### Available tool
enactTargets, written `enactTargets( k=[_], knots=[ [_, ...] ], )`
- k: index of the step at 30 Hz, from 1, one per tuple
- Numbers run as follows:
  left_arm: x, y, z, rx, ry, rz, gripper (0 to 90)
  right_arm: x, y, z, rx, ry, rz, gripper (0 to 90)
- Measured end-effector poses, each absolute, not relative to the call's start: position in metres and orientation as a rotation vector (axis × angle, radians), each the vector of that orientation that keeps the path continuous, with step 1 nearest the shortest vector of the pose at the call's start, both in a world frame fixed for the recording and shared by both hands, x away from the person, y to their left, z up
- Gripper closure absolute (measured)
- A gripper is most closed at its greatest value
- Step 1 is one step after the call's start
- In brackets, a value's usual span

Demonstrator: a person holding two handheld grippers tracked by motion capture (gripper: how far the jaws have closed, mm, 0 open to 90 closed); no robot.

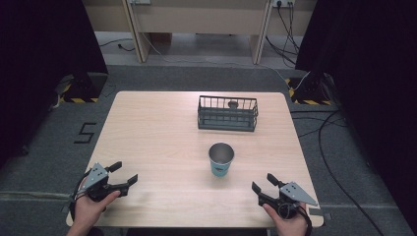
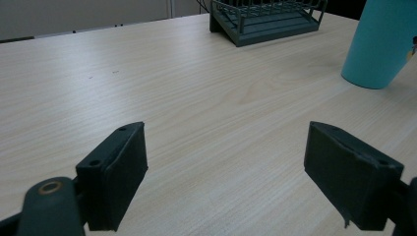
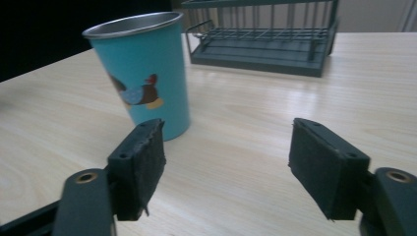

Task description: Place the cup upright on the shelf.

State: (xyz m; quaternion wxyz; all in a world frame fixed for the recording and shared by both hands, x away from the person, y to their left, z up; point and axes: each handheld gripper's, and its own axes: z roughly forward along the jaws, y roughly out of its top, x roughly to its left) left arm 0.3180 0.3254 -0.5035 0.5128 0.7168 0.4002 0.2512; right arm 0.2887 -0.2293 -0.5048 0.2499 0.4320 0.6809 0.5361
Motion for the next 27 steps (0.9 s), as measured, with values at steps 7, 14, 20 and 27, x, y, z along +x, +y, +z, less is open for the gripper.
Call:
enactTargets(
  k=[7, 14, 20, 27],
  knots=[
    [0.318, 0.327, -0.504, 1.718, 0.98, 0.61, 15.7, 0.288, -0.215, -0.504, 1.109, 1.882, 1.467, 25.5],
    [0.319, 0.327, -0.506, 1.716, 0.991, 0.593, 16.0, 0.298, -0.202, -0.499, 1.065, 1.92, 1.474, 23.0],
    [0.319, 0.326, -0.506, 1.725, 0.979, 0.587, 16.2, 0.309, -0.187, -0.5, 1.031, 1.965, 1.469, 23.0],
    [0.319, 0.323, -0.507, 1.735, 0.963, 0.571, 16.5, 0.325, -0.168, -0.499, 1.017, 2.009, 1.474, 20.8]
  ],
)
